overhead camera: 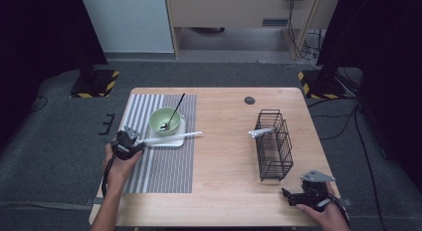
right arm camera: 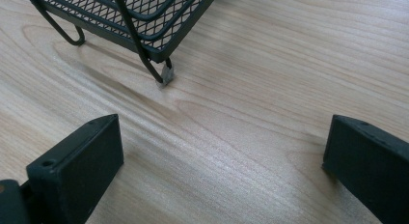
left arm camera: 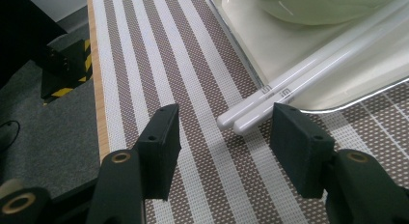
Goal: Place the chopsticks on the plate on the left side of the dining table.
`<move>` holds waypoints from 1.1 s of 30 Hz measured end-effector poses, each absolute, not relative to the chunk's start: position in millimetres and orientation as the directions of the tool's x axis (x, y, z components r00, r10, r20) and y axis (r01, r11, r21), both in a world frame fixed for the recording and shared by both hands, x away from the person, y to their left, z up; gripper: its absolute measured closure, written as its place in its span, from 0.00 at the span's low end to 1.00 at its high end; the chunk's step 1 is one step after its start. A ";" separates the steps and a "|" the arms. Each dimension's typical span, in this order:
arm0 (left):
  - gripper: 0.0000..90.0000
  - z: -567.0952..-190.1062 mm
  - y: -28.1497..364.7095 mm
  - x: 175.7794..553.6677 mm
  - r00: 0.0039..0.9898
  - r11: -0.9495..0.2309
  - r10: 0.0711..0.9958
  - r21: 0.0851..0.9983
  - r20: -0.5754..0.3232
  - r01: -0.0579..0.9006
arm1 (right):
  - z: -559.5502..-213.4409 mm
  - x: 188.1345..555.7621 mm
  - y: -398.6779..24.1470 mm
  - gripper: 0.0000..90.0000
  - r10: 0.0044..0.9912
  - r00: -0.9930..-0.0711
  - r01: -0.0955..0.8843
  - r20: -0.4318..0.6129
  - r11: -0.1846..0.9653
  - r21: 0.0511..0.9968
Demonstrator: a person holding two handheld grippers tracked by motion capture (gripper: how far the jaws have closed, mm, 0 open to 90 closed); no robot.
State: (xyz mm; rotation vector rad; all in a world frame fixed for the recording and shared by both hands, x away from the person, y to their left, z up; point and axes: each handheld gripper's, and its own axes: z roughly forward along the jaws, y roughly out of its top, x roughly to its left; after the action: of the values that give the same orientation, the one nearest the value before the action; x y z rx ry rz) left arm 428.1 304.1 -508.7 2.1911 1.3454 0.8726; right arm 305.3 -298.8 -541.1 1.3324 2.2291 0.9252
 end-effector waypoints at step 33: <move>0.46 -505.9 308.2 440.7 0.322 -0.444 0.896 0.624 0.305 0.644 | -541.1 305.1 -298.5 0.00 0.881 -0.473 0.629 0.010 0.329 0.704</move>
State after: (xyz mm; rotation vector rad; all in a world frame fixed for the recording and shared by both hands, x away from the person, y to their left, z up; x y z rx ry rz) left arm 440.7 308.2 -505.9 2.2042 1.3659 0.8870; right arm 305.1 -298.5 -541.1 1.3380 2.2251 0.9250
